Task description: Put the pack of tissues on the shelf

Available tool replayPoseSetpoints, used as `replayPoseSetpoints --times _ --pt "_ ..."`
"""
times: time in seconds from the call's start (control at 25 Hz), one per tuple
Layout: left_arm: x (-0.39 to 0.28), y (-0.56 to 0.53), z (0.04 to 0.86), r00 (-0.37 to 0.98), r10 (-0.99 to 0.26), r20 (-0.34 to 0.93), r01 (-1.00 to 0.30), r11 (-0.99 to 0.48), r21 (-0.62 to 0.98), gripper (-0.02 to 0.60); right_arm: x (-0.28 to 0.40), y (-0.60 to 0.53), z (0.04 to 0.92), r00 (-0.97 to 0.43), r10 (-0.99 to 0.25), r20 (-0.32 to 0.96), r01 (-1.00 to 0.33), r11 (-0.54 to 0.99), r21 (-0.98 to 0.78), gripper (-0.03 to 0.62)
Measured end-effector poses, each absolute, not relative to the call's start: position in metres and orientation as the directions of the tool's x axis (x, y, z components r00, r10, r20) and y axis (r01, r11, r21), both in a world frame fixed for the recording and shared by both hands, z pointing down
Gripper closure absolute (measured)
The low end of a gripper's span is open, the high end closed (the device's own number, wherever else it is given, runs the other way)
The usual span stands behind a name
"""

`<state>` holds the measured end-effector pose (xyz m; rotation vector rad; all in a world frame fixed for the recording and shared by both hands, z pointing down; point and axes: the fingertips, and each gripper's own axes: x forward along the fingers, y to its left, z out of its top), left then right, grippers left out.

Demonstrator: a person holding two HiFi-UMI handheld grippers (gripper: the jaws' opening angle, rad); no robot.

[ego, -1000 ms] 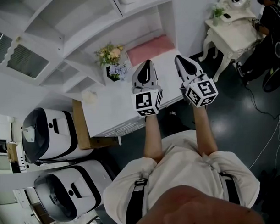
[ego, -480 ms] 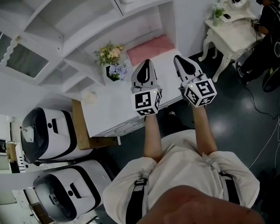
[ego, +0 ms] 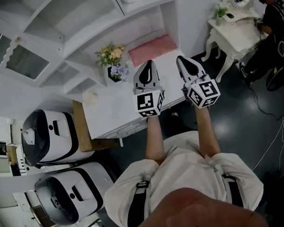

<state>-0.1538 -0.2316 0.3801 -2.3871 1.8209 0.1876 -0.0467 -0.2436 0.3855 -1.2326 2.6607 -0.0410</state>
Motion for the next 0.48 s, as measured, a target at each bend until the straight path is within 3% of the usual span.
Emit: replayPoseSetpoints --times 0.48 --pt "-0.1604 -0.2321 0.3817 0.251 -0.952 -0.174 -0.968 -0.249 -0.031 0.571 -0.0496 -0.2452 0.3845 -0.638 -0.751 -0.171 -0.747 0.657 -0.099 0.526"
